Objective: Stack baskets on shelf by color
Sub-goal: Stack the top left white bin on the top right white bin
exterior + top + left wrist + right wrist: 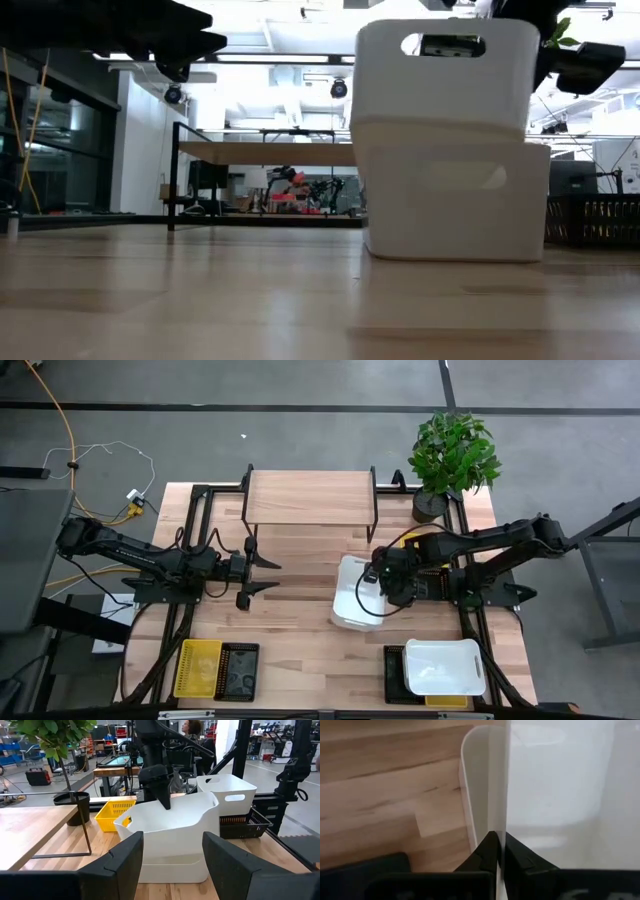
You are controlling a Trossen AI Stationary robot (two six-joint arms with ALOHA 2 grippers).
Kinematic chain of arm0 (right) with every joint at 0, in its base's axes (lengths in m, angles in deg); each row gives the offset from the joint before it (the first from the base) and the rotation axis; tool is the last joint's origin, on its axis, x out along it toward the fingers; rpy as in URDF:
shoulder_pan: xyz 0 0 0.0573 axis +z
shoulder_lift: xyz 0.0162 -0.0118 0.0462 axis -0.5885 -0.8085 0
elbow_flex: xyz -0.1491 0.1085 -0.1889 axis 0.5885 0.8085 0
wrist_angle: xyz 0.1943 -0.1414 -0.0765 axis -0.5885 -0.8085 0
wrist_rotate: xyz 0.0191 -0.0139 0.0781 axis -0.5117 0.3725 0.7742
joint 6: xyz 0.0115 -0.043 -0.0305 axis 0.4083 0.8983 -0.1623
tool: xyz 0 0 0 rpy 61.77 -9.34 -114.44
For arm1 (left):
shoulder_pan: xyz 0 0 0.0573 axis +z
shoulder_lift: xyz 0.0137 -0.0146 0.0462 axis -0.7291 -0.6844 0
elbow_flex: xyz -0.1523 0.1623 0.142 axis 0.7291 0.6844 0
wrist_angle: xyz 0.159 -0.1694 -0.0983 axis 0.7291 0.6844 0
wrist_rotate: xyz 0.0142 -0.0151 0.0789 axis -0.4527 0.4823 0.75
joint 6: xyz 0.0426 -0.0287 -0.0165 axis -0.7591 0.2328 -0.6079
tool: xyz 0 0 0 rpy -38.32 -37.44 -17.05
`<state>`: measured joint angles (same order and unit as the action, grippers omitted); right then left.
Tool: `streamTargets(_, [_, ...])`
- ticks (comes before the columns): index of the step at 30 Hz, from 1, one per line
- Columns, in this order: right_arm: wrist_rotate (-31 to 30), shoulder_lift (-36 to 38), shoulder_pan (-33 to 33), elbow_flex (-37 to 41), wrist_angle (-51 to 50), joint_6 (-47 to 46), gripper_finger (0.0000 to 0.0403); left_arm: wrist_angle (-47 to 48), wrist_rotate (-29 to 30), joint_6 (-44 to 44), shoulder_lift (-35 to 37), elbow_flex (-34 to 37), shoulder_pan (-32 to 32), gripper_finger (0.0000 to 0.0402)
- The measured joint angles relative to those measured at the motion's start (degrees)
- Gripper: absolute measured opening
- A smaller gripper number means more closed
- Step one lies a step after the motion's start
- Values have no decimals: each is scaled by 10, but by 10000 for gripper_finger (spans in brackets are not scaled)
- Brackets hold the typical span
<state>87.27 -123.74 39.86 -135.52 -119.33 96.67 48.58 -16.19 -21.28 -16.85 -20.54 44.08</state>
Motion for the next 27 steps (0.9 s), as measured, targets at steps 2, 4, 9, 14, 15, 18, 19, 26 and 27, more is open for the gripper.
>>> streamTargets(2, [0, 0, 0, 0, 0, -22, 0, 0, 0, 0, 0, 0, 0, 193])
streamTargets(4, [0, 0, 0, 0, 2, -42, 0, 0, 0, 0, 0, 0, 0, 193])
streamTargets(9, [-1, 0, 0, 0, 35, -117, 0, 0, 0, 0, 0, 0, 0, 193])
streamTargets(14, [-1, 0, 0, 0, 46, -147, 0, 2, 0, 0, 0, 0, 0, 193])
streamTargets(15, [-1, 0, 0, 0, 46, -144, 0, 2, 0, 0, 0, 0, 0, 193])
streamTargets(18, [-8, 0, 0, 0, 47, -134, 0, 2, 0, 0, 0, 0, 0, 193])
streamTargets(19, [-17, 0, 0, 0, 49, -130, 0, 2, 0, 0, 0, 0, 0, 193])
streamTargets(26, [-64, 0, 0, 0, 66, -97, 0, 2, 0, 0, 0, 0, 0, 193])
streamTargets(27, [-66, 0, 0, 0, 75, -105, 0, 2, 0, 0, 0, 0, 0, 193])
